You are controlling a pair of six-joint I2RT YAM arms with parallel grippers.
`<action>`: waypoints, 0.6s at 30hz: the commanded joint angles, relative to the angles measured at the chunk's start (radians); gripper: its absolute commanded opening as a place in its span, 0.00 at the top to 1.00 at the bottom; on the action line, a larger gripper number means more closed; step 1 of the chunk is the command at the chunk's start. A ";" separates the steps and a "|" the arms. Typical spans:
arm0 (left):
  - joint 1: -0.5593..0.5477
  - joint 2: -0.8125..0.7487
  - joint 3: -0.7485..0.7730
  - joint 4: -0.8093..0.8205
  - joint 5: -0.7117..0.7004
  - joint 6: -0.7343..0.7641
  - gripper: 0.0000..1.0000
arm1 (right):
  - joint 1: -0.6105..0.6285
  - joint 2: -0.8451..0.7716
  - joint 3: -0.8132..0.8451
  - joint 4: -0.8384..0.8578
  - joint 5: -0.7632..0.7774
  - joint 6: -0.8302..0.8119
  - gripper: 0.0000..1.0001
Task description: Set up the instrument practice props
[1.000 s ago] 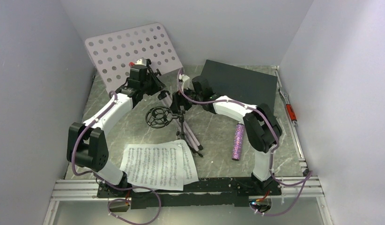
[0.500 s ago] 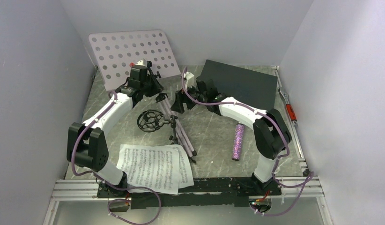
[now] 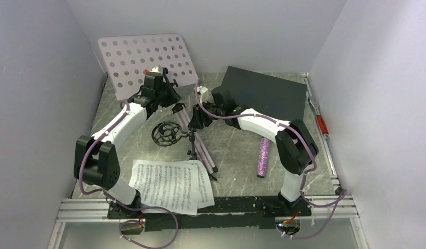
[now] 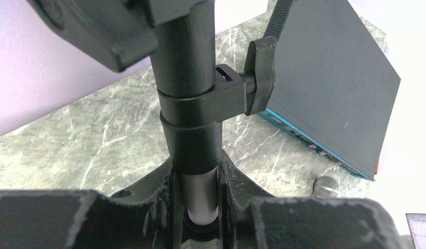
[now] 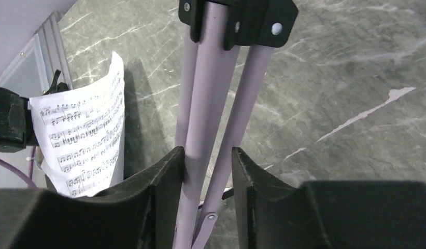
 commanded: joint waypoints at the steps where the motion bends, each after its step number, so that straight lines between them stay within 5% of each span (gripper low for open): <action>1: -0.005 -0.104 0.115 0.226 0.009 0.052 0.97 | -0.001 0.031 0.056 -0.007 -0.022 -0.007 0.66; 5: -0.005 -0.099 0.119 0.231 0.021 0.048 0.97 | -0.001 0.039 0.067 -0.017 -0.003 -0.007 1.00; 18: -0.005 -0.113 0.154 0.255 0.055 0.059 0.97 | -0.030 0.068 0.206 -0.116 0.227 -0.031 1.00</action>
